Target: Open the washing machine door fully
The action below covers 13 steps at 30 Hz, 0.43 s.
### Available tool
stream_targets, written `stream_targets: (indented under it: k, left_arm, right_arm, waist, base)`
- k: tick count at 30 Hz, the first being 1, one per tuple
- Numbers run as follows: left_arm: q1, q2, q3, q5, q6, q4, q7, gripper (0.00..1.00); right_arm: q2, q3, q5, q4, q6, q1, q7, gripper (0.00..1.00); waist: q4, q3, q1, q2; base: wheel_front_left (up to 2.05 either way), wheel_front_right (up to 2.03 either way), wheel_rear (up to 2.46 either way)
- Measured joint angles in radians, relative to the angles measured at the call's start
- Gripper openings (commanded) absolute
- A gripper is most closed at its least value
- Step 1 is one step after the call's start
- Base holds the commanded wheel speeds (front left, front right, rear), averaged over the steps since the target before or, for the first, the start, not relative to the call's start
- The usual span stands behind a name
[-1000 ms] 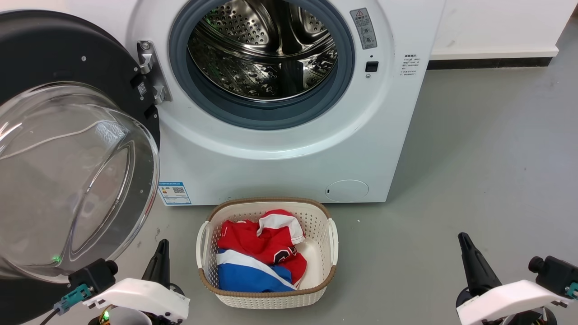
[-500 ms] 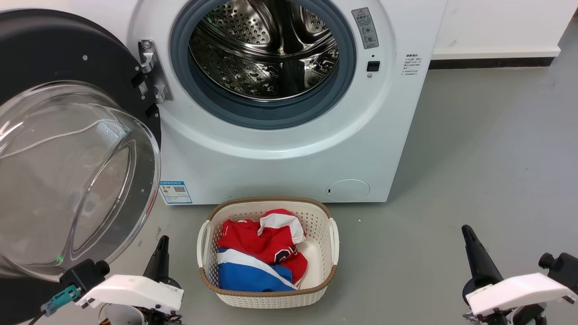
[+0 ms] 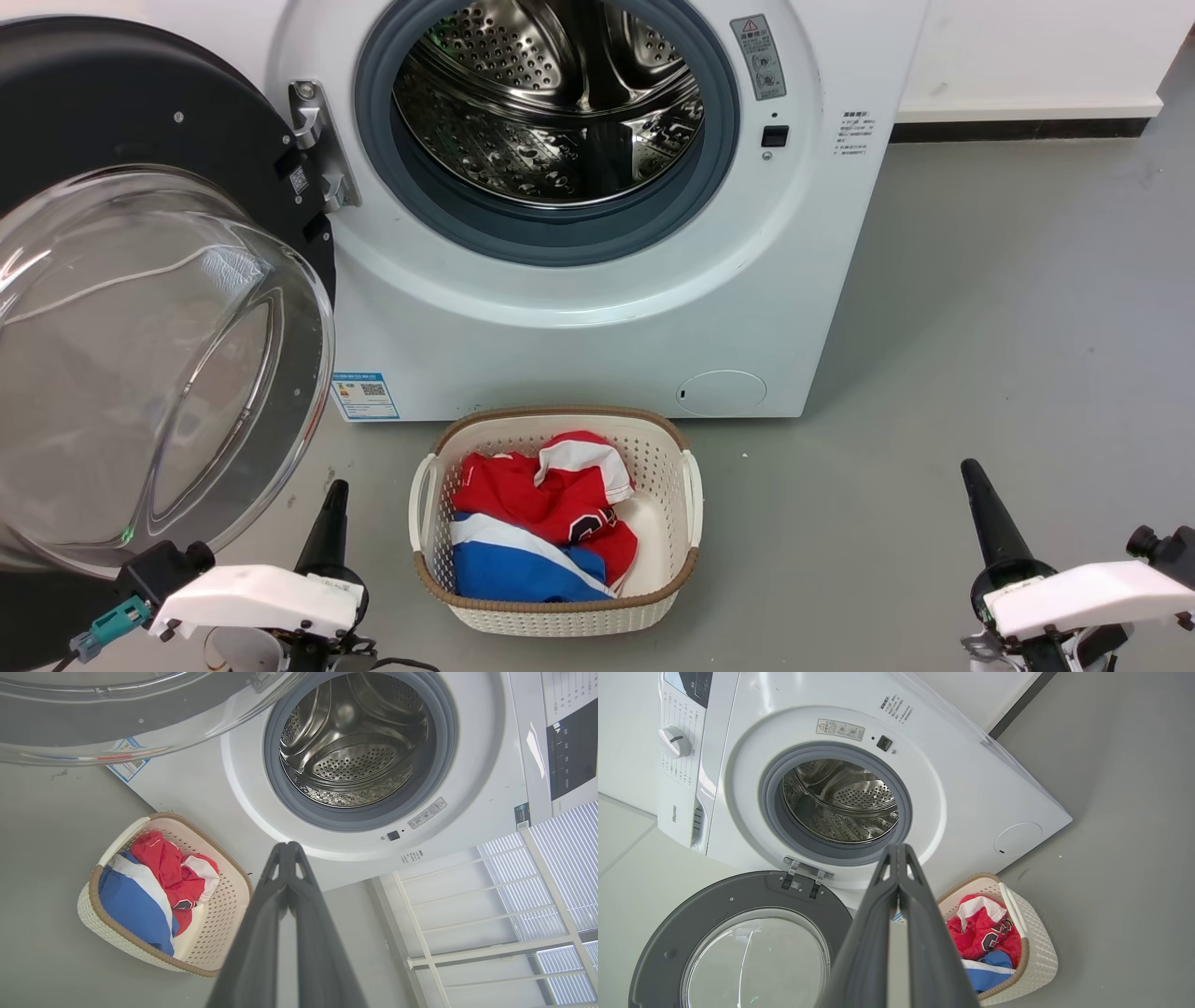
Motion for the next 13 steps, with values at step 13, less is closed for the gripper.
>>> stream_targets:
  k: [13]
  left_arm:
    - [-0.010, -0.023, 0.036, -0.114, -0.024, 0.000, 0.034, 0.00]
  right_arm:
    - [-0.001, -0.010, 0.141, 0.017, 0.000, -0.024, 0.014, 0.00]
  waist:
    - [0.003, 0.001, 0.0000, 0.0000]
  base:
    - [0.00, 0.00, 0.00]
